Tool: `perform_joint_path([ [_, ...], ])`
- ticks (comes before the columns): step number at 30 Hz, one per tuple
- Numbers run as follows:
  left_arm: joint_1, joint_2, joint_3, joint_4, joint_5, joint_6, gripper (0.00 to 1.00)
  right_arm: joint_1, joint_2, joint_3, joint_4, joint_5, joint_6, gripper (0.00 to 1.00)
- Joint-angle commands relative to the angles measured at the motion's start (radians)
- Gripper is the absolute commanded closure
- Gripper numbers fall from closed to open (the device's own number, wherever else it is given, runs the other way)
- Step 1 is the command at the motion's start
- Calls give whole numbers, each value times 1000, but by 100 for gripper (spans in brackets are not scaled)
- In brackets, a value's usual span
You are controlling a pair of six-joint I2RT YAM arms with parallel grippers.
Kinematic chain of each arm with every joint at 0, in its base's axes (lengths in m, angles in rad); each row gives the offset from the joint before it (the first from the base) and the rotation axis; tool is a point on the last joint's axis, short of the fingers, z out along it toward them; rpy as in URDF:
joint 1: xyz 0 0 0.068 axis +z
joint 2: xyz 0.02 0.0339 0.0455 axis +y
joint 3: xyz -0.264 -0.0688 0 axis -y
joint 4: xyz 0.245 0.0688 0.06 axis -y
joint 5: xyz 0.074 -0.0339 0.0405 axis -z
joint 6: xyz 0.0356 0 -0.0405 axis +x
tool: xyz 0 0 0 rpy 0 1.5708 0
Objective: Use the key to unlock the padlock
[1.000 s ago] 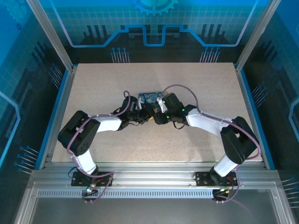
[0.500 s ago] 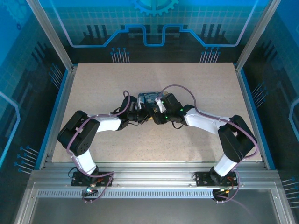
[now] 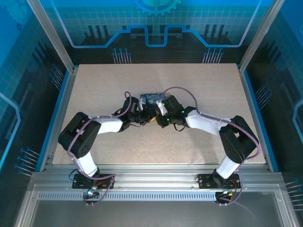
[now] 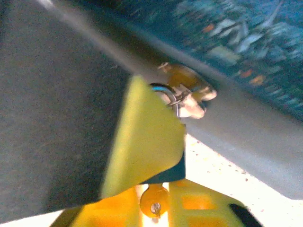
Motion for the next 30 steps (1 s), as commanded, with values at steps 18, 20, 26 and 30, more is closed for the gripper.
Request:
perform_joint_path([
  [18,6,-22,-27,19,22,47,100,-3,-87,-81,28,-5,8,64],
  [20,7,-19,-27,-2,14,64,100,-7,-110,-103,30,-9,16,64],
  [26,5,-15,-26,-73,-21,89,100,-29,-165,-168,40,5,69,64],
  [30,1,-20,-3,-171,-48,123,100,-43,-156,-178,51,-32,96,64],
])
